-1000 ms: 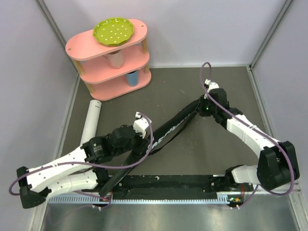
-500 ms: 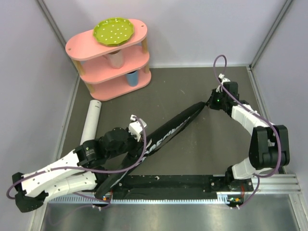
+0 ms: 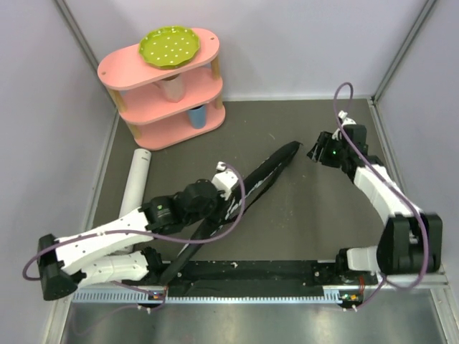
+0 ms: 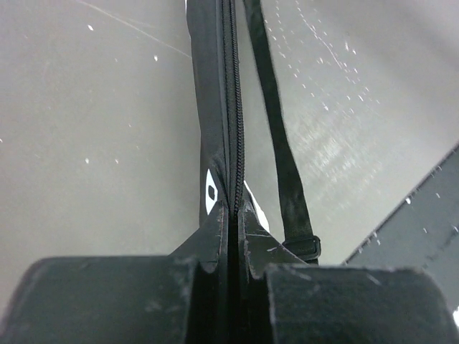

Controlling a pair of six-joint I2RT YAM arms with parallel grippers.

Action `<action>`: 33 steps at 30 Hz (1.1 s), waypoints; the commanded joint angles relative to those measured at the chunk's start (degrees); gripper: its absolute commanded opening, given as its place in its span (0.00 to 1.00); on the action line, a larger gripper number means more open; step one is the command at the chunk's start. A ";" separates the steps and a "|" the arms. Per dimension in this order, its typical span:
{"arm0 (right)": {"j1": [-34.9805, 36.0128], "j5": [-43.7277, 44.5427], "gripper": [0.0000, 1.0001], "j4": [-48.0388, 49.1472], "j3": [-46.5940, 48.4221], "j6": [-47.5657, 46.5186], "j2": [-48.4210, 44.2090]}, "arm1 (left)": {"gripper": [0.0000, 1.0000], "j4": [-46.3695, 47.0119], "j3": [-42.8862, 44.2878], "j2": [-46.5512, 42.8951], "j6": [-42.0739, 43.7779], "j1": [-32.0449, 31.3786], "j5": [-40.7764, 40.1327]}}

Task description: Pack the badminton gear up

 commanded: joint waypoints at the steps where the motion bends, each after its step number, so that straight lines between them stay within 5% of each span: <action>1: 0.93 2.23 0.58 -3.81 -1.73 1.41 -13.50 | 0.00 12.36 8.62 8.42 5.81 0.59 -6.58; 10: 0.93 1.97 0.60 -11.45 -1.22 1.76 -28.71 | 0.00 7.63 34.60 39.26 12.15 1.12 -12.20; 14: 1.02 2.41 0.61 -15.23 2.57 0.80 -32.93 | 0.00 3.68 44.73 52.26 10.84 1.20 -8.35; 15: 0.93 2.15 0.62 -15.59 3.10 0.71 -33.46 | 0.03 2.80 46.23 53.60 10.83 1.20 -7.21; 16: 1.02 1.88 0.62 -16.03 4.15 0.53 -33.73 | 0.17 2.27 47.81 54.49 10.48 1.20 -5.02; 19: 1.02 0.83 0.62 -18.14 5.47 -0.08 -34.87 | 0.44 4.18 46.61 53.54 7.23 1.20 -2.98; 22: 0.93 0.83 0.62 -19.81 6.61 -0.96 -36.10 | 0.54 4.98 43.45 47.76 3.90 1.82 -0.18; 33: 0.93 -2.34 0.71 -24.73 13.20 -3.69 -43.65 | 0.59 16.48 25.87 14.89 -2.97 3.22 7.31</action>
